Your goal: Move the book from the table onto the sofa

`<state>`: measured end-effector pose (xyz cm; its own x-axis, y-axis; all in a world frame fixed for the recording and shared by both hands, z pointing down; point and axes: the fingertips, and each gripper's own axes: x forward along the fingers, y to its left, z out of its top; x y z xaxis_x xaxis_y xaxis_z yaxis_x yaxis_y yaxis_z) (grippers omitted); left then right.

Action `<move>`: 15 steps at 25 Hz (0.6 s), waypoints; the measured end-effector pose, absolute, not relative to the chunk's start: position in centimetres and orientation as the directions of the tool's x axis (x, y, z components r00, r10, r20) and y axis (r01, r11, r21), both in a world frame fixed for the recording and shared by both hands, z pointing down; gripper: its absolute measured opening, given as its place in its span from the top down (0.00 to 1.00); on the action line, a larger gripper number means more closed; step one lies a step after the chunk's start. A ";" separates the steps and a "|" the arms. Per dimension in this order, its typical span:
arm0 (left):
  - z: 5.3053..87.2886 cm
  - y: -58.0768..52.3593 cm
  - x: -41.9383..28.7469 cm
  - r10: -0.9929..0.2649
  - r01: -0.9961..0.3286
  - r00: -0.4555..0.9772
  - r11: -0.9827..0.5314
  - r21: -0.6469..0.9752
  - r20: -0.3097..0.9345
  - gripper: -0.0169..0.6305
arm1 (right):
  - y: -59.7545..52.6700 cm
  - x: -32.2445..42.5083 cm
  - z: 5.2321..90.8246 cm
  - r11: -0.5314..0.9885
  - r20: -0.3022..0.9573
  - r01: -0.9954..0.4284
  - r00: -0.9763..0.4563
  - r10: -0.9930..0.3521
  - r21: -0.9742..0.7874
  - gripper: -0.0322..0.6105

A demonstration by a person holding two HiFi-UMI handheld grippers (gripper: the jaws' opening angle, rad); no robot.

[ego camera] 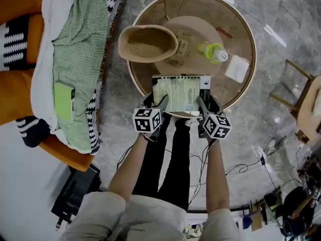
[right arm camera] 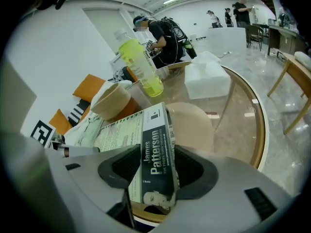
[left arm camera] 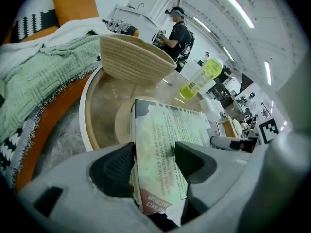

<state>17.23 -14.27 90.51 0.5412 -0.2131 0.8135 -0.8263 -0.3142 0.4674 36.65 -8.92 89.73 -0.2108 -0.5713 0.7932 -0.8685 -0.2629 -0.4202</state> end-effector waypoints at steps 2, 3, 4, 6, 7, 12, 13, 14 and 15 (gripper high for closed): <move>90.7 -14.3 17.2 -0.215 -0.823 0.552 -0.300 0.483 0.806 0.57 | -8.9 36.6 89.9 -0.283 0.786 -0.848 -0.223 -0.577 -0.448 0.64; 90.7 -14.3 17.1 -0.217 -0.822 0.556 -0.287 0.492 0.803 0.56 | -8.9 36.6 89.9 -0.287 0.784 -0.844 -0.224 -0.579 -0.454 0.64; 90.7 -14.3 17.0 -0.220 -0.823 0.558 -0.275 0.498 0.800 0.57 | -8.9 36.6 89.9 -0.286 0.783 -0.844 -0.223 -0.581 -0.453 0.64; 90.6 -14.3 16.9 -0.234 -0.824 0.559 -0.267 0.500 0.796 0.57 | -8.9 36.5 89.7 -0.276 0.781 -0.853 -0.217 -0.586 -0.444 0.64; 90.4 -14.3 16.9 -0.244 -0.825 0.559 -0.264 0.501 0.793 0.57 | -8.9 36.5 89.5 -0.267 0.778 -0.859 -0.213 -0.591 -0.437 0.64; 88.7 -13.3 16.6 -0.317 -0.843 0.538 -0.203 0.498 0.781 0.57 | -9.4 36.6 87.5 -0.182 0.757 -0.900 -0.207 -0.620 -0.395 0.64; 88.3 -13.0 16.5 -0.333 -0.847 0.531 -0.191 0.495 0.779 0.57 | -9.5 36.6 87.0 -0.163 0.752 -0.907 -0.210 -0.625 -0.389 0.64; 87.9 -12.7 16.4 -0.349 -0.851 0.524 -0.181 0.493 0.777 0.57 | -9.6 36.6 86.5 -0.145 0.746 -0.912 -0.213 -0.631 -0.384 0.64; 87.4 -12.5 16.3 -0.365 -0.853 0.519 -0.175 0.491 0.773 0.57 | -9.6 36.5 86.0 -0.130 0.738 -0.916 -0.216 -0.639 -0.380 0.64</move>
<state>16.30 -12.50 87.43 0.5194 -0.3646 0.7729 -0.8534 -0.1751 0.4909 36.50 -9.60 85.98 -0.2158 -0.6395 0.7379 -0.9158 -0.1296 -0.3802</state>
